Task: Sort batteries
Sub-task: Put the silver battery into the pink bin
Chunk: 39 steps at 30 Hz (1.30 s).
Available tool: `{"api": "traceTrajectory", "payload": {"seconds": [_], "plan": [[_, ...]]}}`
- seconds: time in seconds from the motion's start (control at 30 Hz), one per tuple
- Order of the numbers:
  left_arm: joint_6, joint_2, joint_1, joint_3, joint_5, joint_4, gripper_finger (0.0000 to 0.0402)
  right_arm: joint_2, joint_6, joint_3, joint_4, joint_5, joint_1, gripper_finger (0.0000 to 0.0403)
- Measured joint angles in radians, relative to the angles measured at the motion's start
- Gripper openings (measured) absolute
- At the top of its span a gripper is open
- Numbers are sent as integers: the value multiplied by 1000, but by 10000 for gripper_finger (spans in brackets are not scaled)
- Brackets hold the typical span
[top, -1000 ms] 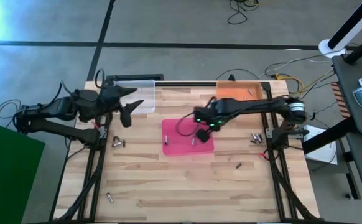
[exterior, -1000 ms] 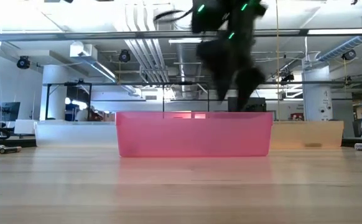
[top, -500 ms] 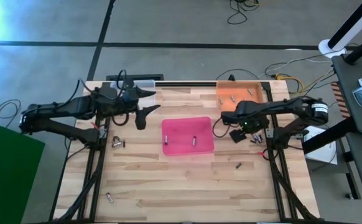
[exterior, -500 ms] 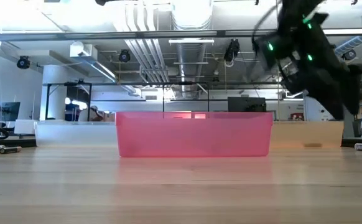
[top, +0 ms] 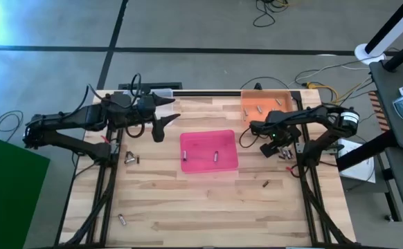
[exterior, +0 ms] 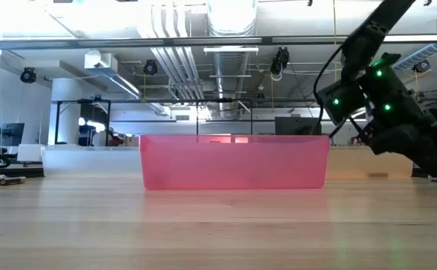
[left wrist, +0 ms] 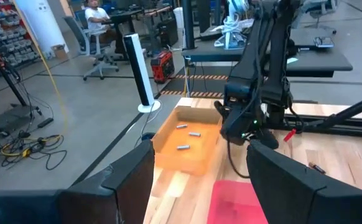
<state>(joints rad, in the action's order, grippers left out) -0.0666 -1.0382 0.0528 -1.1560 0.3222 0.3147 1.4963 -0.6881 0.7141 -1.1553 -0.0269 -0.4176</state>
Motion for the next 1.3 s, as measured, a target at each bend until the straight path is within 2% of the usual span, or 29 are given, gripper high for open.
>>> {"api": "traceTrajectory", "payload": {"seconds": [0.2,0.37,0.87,1.07,1.13,1.3], "plan": [[0,0,0,-1,-3,90,232,-1,46,-25,71,9,-60,205],[1,44,0,7,-72,122,232,-4,47,-47,93,29,-81,192],[37,283,-2,11,-69,121,232,-5,57,-54,154,105,-79,43],[49,333,-2,11,-35,153,232,-55,24,42,159,102,-33,37],[50,340,-1,12,-23,184,232,-87,-24,87,112,105,-5,37],[61,344,-1,14,-21,247,232,-124,-163,287,123,88,94,37]]}}
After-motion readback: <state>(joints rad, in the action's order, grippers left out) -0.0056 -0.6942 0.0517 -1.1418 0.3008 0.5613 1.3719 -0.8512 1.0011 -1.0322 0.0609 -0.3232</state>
